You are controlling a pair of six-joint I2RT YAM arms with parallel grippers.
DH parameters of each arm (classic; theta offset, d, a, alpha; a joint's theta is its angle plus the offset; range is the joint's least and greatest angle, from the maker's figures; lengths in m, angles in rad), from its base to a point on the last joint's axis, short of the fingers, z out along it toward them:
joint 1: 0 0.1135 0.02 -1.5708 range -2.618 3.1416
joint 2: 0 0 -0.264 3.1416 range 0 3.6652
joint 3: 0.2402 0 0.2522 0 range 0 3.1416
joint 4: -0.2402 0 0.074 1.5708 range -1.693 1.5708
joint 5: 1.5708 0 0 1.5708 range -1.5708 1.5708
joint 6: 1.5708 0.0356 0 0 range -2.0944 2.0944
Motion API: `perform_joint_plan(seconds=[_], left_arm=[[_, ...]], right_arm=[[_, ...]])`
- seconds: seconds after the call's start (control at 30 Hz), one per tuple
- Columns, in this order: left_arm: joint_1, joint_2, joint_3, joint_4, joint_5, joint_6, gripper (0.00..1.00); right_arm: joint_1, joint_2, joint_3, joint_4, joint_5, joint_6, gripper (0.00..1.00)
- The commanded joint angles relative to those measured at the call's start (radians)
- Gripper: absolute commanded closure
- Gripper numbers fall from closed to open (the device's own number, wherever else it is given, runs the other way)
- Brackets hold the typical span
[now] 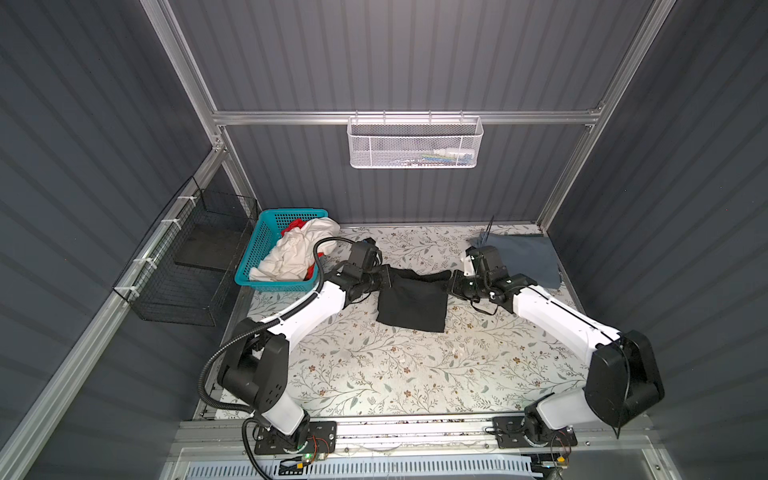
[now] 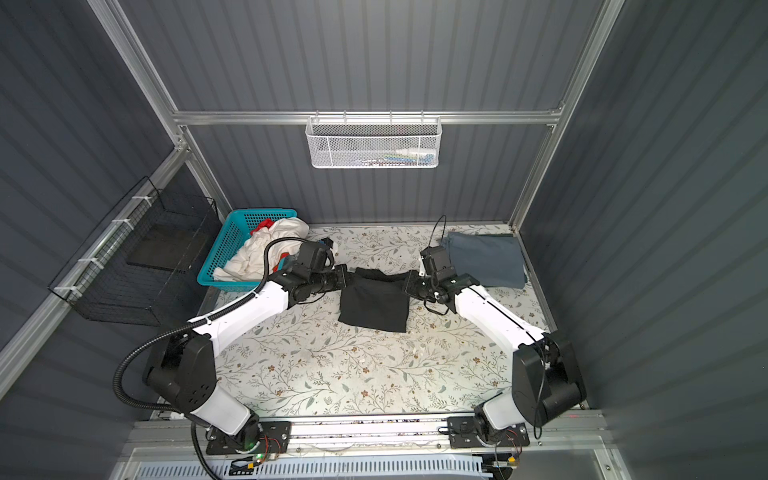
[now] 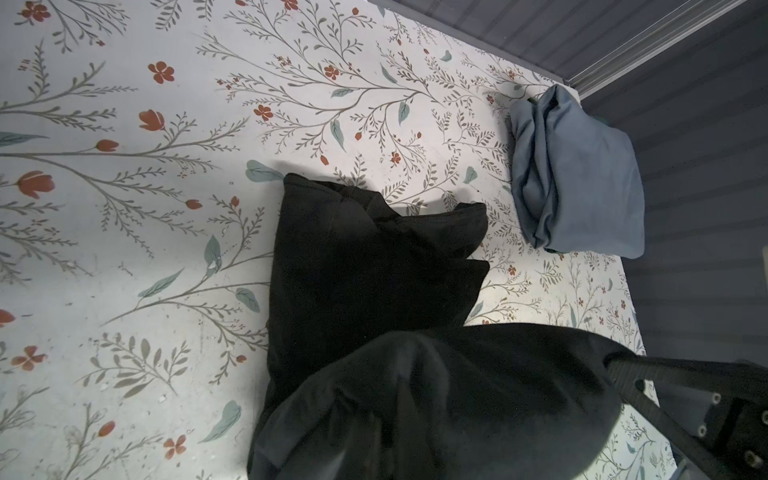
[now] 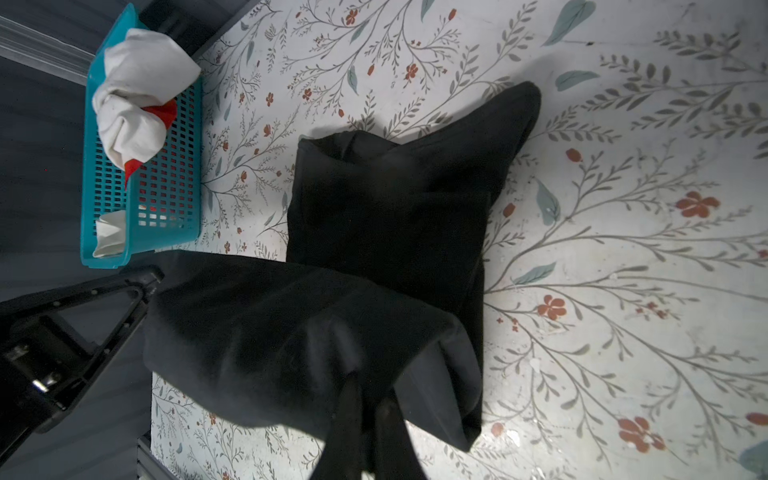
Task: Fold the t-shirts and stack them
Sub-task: 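Lay the folded end onto the far half with both grippers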
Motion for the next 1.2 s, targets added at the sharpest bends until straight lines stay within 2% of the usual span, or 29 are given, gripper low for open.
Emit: perform_joint_plan(seconds=[0.0,0.6,0.9,0.93,1.17], left_arm=[[0.014,0.031,0.045,0.038,0.026,0.028,1.0],[0.064,0.187,0.148,0.07,0.04,0.049,1.0],[0.07,0.288,0.208,0.091,0.085,0.045,1.0],[0.071,0.297,0.25,0.093,0.085,0.045,1.0],[0.073,0.335,0.287,0.095,0.06,0.054,1.0]], right_arm=[[-0.014,0.034,0.049,-0.012,-0.036,-0.014,1.0],[-0.059,0.191,0.196,-0.072,-0.059,-0.03,1.0],[-0.085,0.259,0.238,-0.097,-0.069,-0.015,1.0],[-0.087,0.263,0.238,-0.094,-0.071,-0.015,1.0],[-0.109,0.308,0.257,-0.082,-0.09,-0.011,1.0]])
